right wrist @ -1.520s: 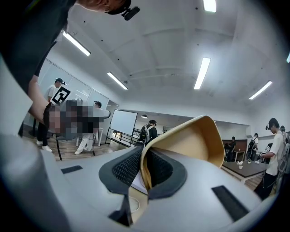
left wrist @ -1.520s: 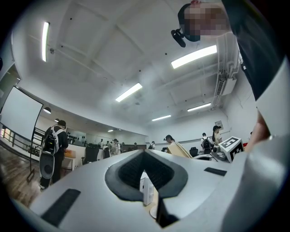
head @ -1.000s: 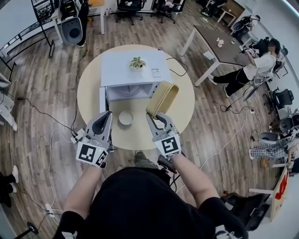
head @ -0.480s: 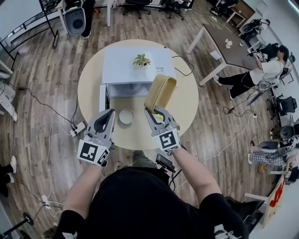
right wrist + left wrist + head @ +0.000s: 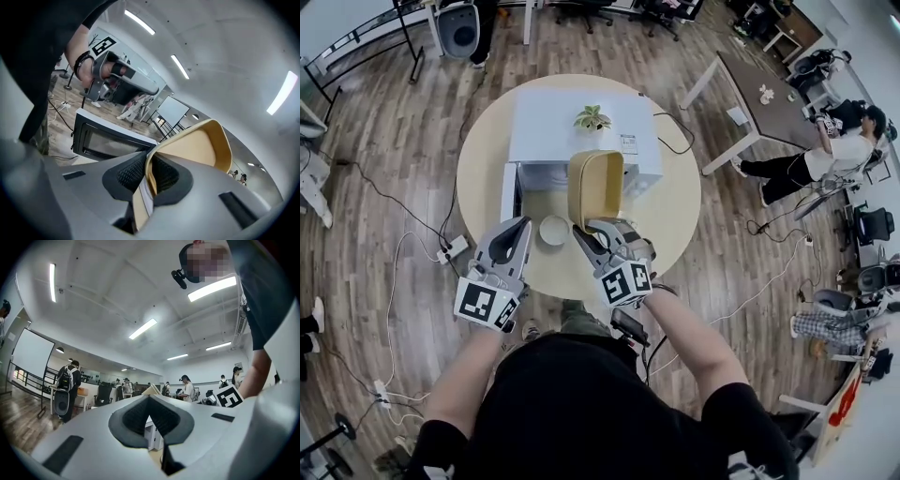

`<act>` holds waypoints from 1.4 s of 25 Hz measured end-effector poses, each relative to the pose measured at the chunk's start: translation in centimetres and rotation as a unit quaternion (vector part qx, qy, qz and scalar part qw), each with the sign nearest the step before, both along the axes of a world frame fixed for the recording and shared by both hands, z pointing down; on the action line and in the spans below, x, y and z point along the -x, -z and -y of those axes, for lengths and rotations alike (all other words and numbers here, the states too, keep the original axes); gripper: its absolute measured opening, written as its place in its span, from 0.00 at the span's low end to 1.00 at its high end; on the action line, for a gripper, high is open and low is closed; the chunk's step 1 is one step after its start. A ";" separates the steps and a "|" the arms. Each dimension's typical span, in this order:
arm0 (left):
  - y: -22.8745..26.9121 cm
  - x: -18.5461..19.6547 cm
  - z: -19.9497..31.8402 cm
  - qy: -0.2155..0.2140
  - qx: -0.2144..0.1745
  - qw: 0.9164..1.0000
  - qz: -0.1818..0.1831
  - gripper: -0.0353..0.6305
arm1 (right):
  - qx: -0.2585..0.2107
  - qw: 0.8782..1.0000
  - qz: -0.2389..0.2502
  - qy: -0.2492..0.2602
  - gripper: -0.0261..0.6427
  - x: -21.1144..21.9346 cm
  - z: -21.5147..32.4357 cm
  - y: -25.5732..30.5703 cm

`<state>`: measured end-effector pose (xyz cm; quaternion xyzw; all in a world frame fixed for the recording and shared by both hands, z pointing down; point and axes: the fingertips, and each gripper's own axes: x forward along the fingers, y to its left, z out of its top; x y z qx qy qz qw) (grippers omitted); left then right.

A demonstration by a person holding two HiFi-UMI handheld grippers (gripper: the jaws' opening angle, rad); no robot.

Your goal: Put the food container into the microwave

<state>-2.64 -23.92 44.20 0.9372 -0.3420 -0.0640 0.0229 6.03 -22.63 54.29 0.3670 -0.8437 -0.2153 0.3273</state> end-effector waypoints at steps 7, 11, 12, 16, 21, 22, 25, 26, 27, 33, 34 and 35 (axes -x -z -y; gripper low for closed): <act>-0.4 0.4 -0.5 0.009 0.009 1.000 -0.003 0.08 | 0.062 0.995 -0.061 0.043 0.11 1.3 -0.8 -4.1; -0.9 0.5 -0.5 0.014 0.013 1.000 -0.004 0.08 | 0.109 0.990 -0.075 0.050 0.11 1.3 -0.9 -6.8; -1.0 0.5 -0.5 0.014 0.014 1.000 -0.003 0.08 | 0.121 0.988 -0.078 0.051 0.11 1.3 -1.0 -7.4; -1.1 0.5 -0.2 0.019 0.015 1.000 0.000 0.08 | 0.169 0.980 -0.091 0.056 0.11 1.1 -1.0 -9.9; -1.4 0.5 0.0 0.023 0.014 1.000 0.004 0.08 | 0.214 0.970 -0.106 0.053 0.11 0.5 -0.8 -13.0; -1.4 0.6 0.0 0.024 0.014 1.000 0.005 0.08 | 0.220 0.968 -0.108 0.051 0.11 0.4 -0.6 -13.5; -1.3 0.5 -0.1 0.027 0.015 0.999 0.008 0.08 | 0.237 0.963 -0.116 0.046 0.11 -0.2 -0.3 -14.8; -1.3 0.4 -0.1 0.028 0.014 0.999 0.010 0.08 | 0.241 0.962 -0.119 0.046 0.11 -0.3 -0.2 -15.2; -1.3 0.3 -0.1 0.027 0.014 0.999 0.012 0.08 | 0.245 0.961 -0.122 0.046 0.11 -0.5 0.0 -15.6; -1.6 -0.7 -0.2 0.020 0.013 0.999 0.024 0.08 | 0.266 0.953 -0.136 0.044 0.11 -1.3 1.7 -17.9; -1.7 -0.8 -0.2 0.020 0.013 0.999 0.026 0.08 | 0.268 0.952 -0.139 0.044 0.11 -1.5 2.1 -18.3; -1.7 -1.0 -0.1 0.020 0.013 0.999 0.027 0.08 | 0.270 0.952 -0.141 0.043 0.11 -1.7 2.6 -18.6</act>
